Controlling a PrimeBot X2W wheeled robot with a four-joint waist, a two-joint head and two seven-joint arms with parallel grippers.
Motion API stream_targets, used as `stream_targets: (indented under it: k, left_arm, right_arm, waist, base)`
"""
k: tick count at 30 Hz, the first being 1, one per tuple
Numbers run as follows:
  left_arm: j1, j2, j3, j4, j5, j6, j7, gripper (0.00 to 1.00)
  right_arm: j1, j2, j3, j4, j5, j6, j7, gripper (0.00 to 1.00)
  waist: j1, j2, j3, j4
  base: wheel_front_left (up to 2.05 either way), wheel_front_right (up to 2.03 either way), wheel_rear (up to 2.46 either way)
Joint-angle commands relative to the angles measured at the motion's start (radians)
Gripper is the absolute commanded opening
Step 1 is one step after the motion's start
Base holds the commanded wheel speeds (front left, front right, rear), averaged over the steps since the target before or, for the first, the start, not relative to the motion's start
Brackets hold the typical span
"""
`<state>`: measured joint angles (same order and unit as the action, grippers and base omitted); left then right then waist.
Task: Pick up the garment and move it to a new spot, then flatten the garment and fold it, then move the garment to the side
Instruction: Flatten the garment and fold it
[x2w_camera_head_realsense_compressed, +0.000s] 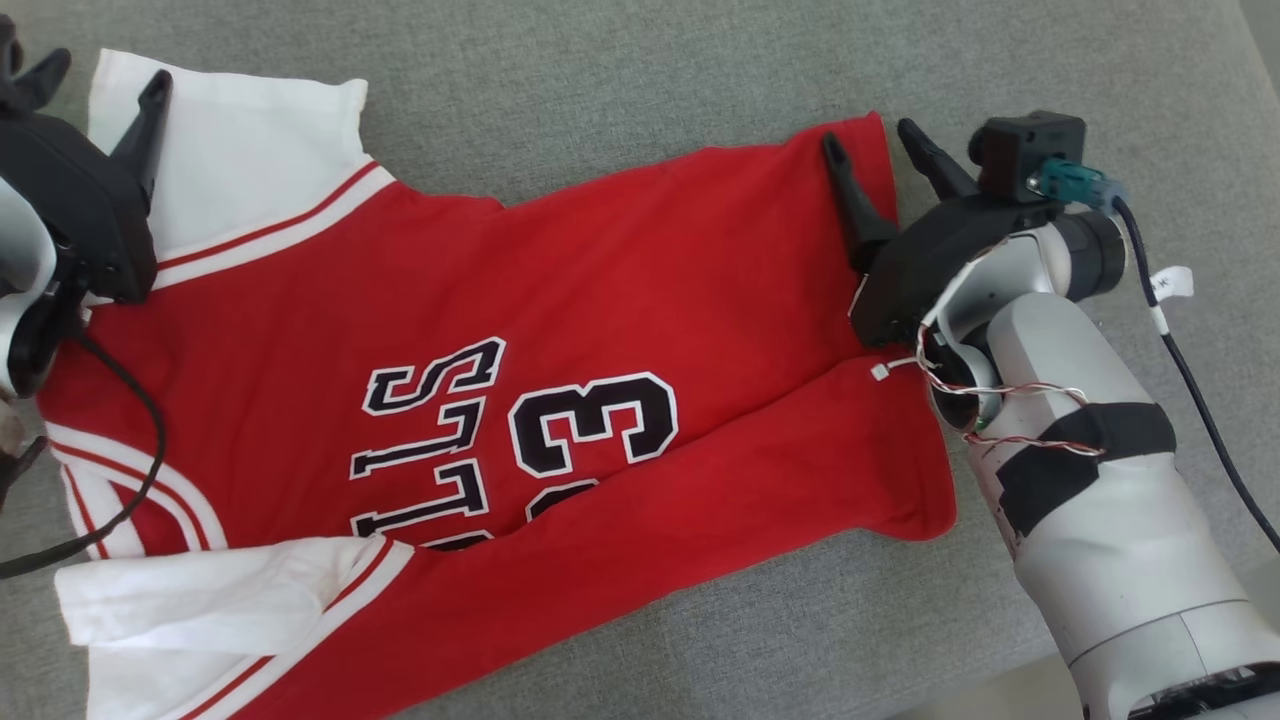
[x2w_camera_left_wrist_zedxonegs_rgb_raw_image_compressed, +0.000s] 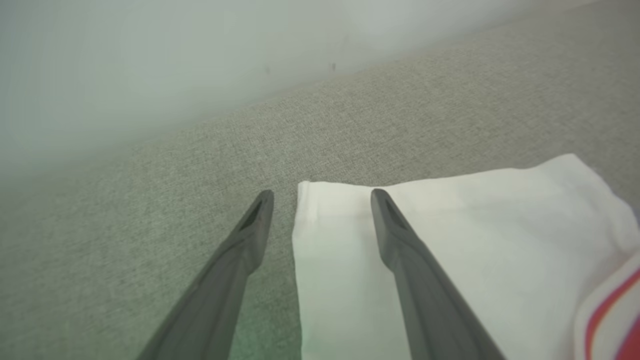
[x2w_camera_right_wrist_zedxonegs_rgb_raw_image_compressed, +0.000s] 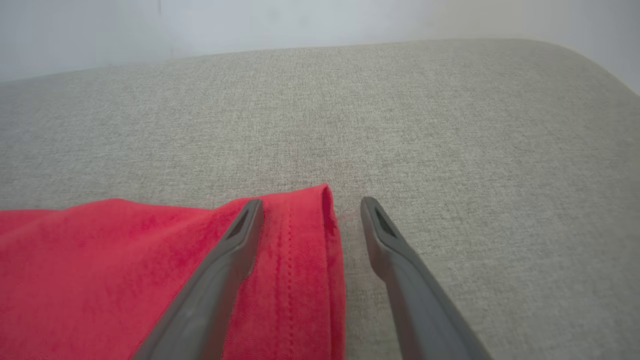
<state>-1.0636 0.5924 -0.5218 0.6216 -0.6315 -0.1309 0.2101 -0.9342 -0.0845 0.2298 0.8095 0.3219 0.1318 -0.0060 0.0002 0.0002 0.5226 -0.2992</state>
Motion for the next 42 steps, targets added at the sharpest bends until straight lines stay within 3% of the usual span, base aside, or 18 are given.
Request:
stream_targets:
  k: [1, 8, 9, 10, 11, 12, 16, 23, 32, 36, 42]
  left_arm:
    - [-0.014, 0.006, -0.015, 0.011, -0.017, 0.001, 0.001, 1.00]
    - [-0.047, -0.003, -0.090, 0.071, -0.060, 0.001, 0.020, 1.00]
    - [-0.051, -0.004, -0.098, 0.076, -0.072, 0.001, 0.025, 1.00]
    - [-0.054, -0.005, -0.107, 0.084, -0.084, 0.001, 0.033, 0.74]
    - [-0.053, -0.006, -0.115, 0.092, -0.091, 0.001, 0.040, 0.12]
    - [-0.054, -0.006, -0.122, 0.099, -0.099, 0.001, 0.044, 0.00]
    - [-0.065, -0.009, -0.144, 0.112, -0.130, 0.001, 0.024, 0.00]
    - [-0.086, -0.027, -0.152, 0.075, -0.157, 0.001, -0.118, 0.00]
    - [0.053, -0.013, -0.137, -0.047, -0.212, 0.004, -0.291, 0.00]
    - [0.130, -0.005, -0.131, -0.119, -0.220, 0.020, -0.346, 0.00]
    - [0.312, -0.004, -0.133, -0.306, -0.204, 0.092, -0.436, 0.00]
  right_arm:
    - [-0.013, 0.006, 0.011, 0.010, 0.010, -0.002, -0.001, 1.00]
    - [-0.056, 0.015, 0.058, 0.054, 0.028, -0.002, -0.004, 1.00]
    - [-0.060, 0.016, 0.062, 0.058, 0.031, -0.002, -0.006, 0.95]
    - [-0.063, 0.016, 0.066, 0.064, 0.034, -0.002, -0.010, 0.40]
    - [-0.067, 0.016, 0.070, 0.068, 0.034, -0.002, -0.014, 0.23]
    - [-0.072, 0.016, 0.071, 0.071, 0.033, -0.002, -0.022, 0.00]
    - [-0.084, 0.003, 0.073, 0.091, 0.021, -0.002, -0.051, 0.00]
    - [-0.060, -0.033, 0.068, 0.121, 0.003, -0.003, -0.139, 0.00]
    - [0.040, -0.088, 0.078, 0.121, 0.020, -0.002, -0.236, 0.00]
    - [0.082, -0.108, 0.083, 0.102, 0.028, -0.002, -0.250, 0.00]
    - [0.165, -0.151, 0.077, 0.047, 0.046, -0.002, -0.259, 0.00]
  waist:
    - [-0.0002, -0.0002, 0.009, -0.009]
    - [-0.0002, -0.0002, 0.025, -0.013]
    - [-0.0002, -0.0002, 0.025, -0.013]
    - [-0.0002, -0.0002, 0.025, -0.014]
    - [-0.0002, -0.0002, 0.025, -0.014]
    - [-0.0002, -0.0002, 0.024, -0.014]
    - [-0.0002, -0.0002, 0.016, -0.009]
    - [-0.0002, -0.0002, -0.022, 0.037]
    - [-0.0002, -0.0002, -0.103, 0.112]
    - [-0.0002, -0.0002, -0.126, 0.137]
    - [-0.0002, -0.0002, -0.156, 0.181]
  base:
    - [0.00, 0.00, 0.00]
    - [0.00, 0.00, 0.00]
    - [0.00, 0.00, 0.00]
    - [0.00, 0.00, 0.00]
    - [0.00, 0.00, 0.00]
    - [0.00, 0.00, 0.00]
    - [0.00, 0.00, 0.00]
    - [0.00, 0.00, 0.00]
    - [0.00, 0.00, 0.00]
    - [0.00, 0.00, 0.00]
    - [0.00, 0.00, 0.00]
